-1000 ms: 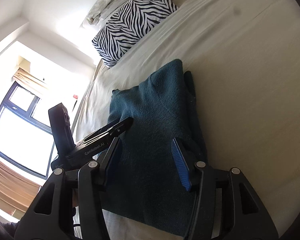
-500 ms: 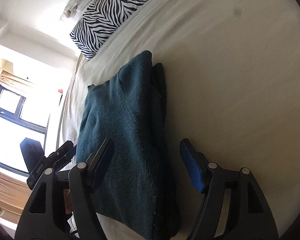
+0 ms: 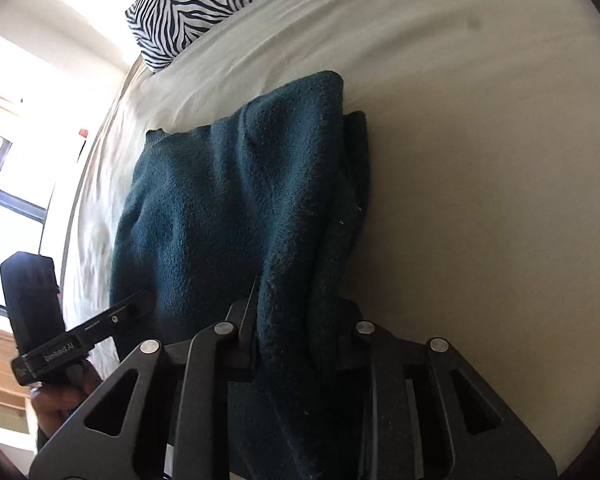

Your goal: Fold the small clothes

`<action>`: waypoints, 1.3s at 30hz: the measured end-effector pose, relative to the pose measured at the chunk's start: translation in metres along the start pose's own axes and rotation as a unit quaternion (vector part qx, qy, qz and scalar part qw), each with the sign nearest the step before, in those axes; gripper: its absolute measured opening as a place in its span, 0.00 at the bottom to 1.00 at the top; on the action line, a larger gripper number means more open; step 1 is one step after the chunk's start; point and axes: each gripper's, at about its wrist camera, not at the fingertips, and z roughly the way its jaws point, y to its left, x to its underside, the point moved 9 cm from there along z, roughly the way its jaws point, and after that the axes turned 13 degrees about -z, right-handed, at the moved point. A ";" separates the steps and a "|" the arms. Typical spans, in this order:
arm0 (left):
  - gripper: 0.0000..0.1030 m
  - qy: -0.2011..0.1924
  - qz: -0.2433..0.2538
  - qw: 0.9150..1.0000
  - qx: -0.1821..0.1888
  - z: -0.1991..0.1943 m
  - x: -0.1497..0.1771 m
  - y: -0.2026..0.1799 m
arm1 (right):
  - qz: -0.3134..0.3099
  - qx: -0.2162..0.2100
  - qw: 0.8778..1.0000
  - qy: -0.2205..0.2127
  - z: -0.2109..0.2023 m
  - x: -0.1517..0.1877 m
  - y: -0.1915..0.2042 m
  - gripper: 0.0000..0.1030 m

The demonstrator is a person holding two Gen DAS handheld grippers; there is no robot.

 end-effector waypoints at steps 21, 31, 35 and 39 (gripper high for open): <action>0.40 -0.083 0.077 0.988 -0.105 -0.192 0.128 0.112 | -0.103 -0.063 0.992 -0.034 -0.046 0.125 0.237 0.19; 0.41 -0.092 0.074 0.985 -0.123 -0.181 0.137 0.152 | -0.070 -0.080 0.994 -0.031 -0.008 0.157 0.248 0.20; 0.47 -0.086 0.056 0.989 -0.111 -0.169 0.139 0.166 | -0.029 -0.106 0.994 -0.017 0.018 0.162 0.221 0.22; 0.53 -0.098 0.064 0.987 -0.114 -0.167 0.141 0.169 | -0.005 -0.137 0.990 -0.033 0.027 0.165 0.209 0.29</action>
